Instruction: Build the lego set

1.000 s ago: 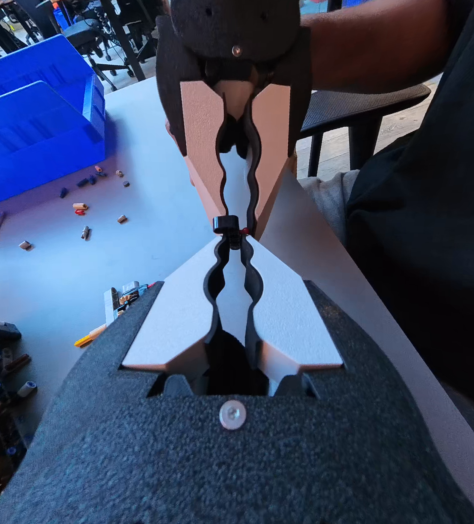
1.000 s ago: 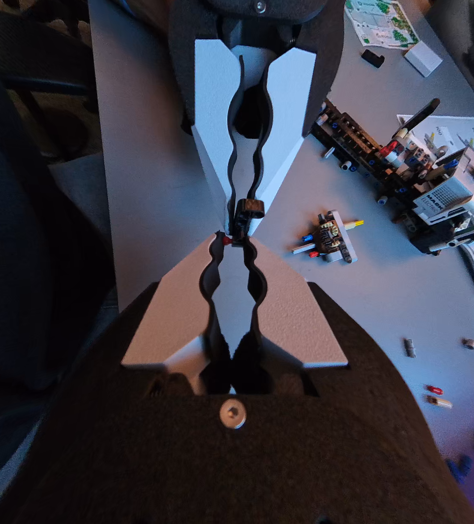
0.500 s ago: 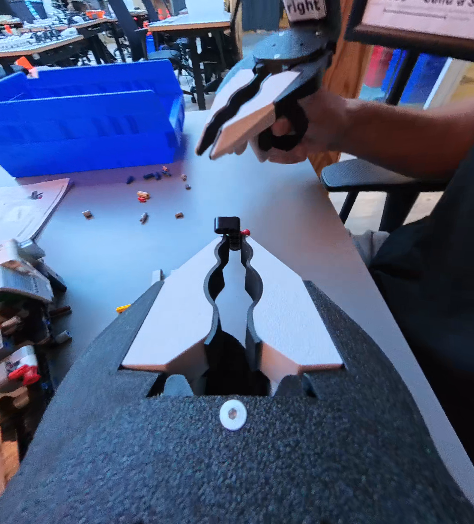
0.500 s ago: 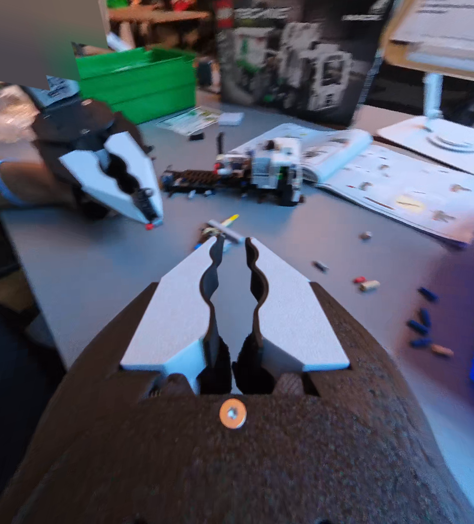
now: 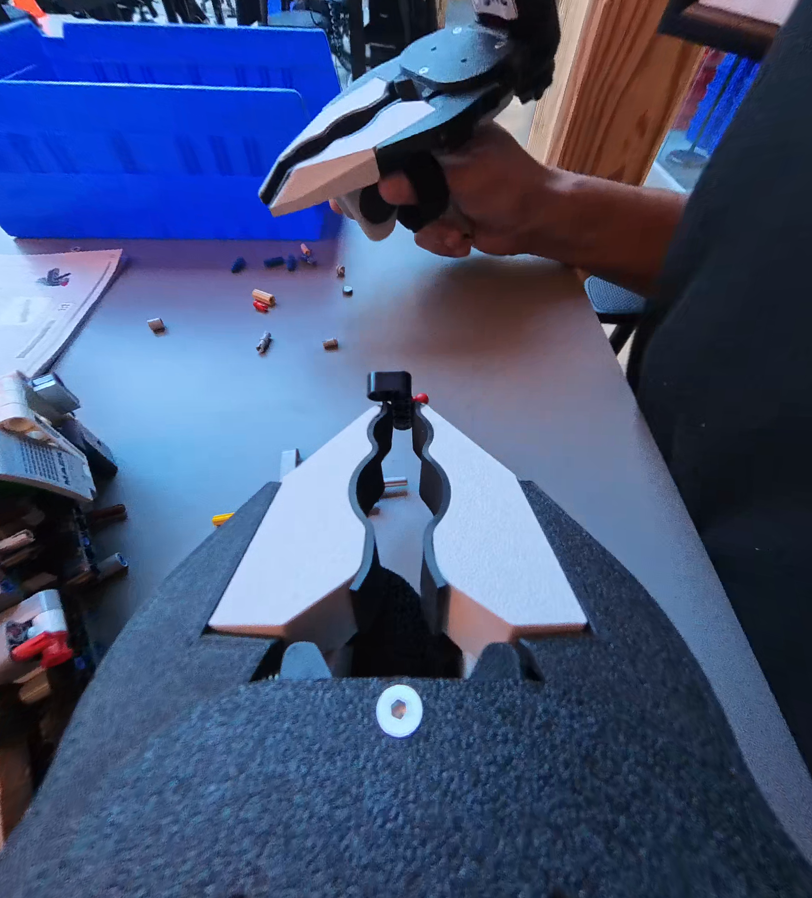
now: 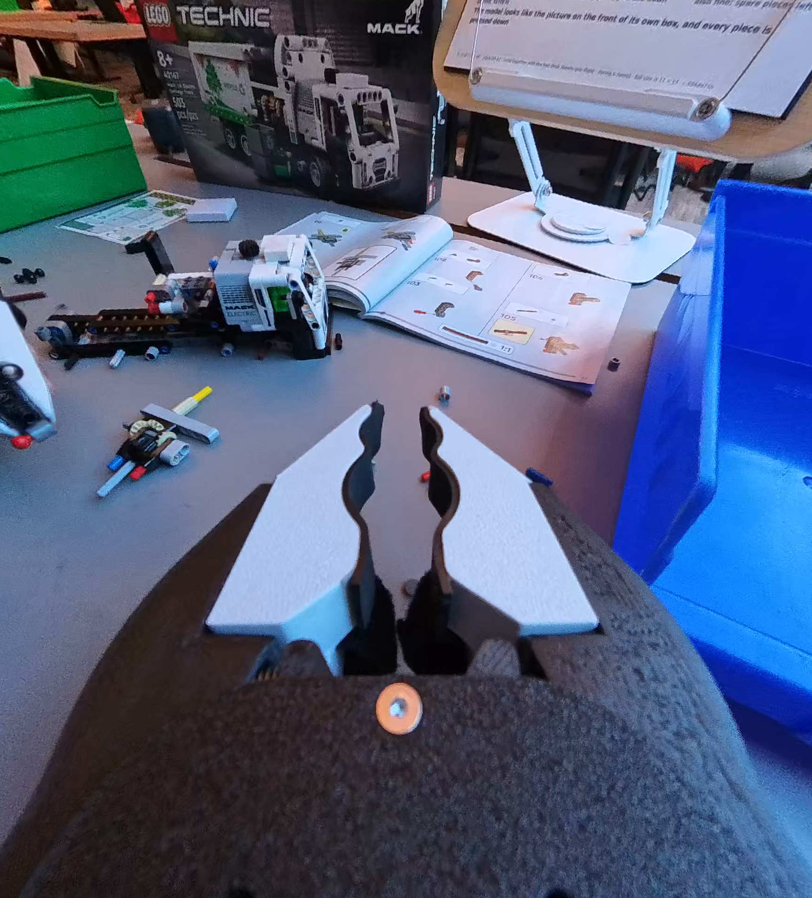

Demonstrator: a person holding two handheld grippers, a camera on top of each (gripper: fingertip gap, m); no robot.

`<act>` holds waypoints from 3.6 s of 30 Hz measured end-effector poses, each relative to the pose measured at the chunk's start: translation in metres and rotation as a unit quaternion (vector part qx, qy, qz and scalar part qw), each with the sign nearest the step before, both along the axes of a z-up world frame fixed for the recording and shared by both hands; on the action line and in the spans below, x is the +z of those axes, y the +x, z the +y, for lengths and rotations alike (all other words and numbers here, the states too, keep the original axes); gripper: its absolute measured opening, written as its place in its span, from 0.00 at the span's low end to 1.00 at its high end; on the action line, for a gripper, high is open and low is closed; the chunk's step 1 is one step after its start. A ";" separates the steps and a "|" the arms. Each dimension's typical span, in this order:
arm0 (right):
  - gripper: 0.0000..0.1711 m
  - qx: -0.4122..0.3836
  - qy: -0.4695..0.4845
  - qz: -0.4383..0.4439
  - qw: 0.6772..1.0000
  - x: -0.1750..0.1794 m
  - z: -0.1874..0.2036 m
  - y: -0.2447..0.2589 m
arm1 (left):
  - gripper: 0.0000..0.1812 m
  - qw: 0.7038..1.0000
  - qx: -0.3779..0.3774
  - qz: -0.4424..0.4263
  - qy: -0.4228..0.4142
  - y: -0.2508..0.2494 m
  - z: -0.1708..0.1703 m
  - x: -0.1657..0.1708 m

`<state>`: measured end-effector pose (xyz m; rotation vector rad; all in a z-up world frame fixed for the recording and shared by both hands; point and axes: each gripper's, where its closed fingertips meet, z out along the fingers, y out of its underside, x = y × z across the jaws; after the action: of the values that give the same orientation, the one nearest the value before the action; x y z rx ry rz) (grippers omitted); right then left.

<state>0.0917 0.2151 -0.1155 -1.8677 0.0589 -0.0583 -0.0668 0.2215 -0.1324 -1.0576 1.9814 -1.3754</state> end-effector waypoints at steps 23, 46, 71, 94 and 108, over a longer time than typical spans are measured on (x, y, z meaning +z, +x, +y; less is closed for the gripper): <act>0.08 0.051 -0.007 0.041 0.998 -0.009 0.003 -0.014 | 0.03 0.998 0.050 0.037 -0.029 0.013 0.016 -0.005; 0.11 0.392 -0.048 0.058 0.917 0.004 -0.007 -0.182 | 0.03 0.999 -0.038 0.008 0.004 -0.016 -0.032 -0.001; 0.08 0.296 -0.432 -0.102 0.846 -0.068 -0.049 -0.138 | 0.08 0.900 0.424 0.075 0.067 -0.119 0.197 0.007; 0.11 0.302 -0.285 0.020 0.910 -0.038 -0.013 -0.131 | 0.03 0.844 0.458 0.243 0.133 -0.107 0.322 -0.058; 0.08 0.042 -0.078 0.037 0.995 -0.008 -0.002 0.000 | 0.03 0.922 0.388 0.008 0.000 -0.046 0.207 0.058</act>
<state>0.0913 0.2126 -0.1238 -2.0254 0.0278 0.0669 -0.1123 0.4282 -0.0744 -1.6144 1.3090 -0.9156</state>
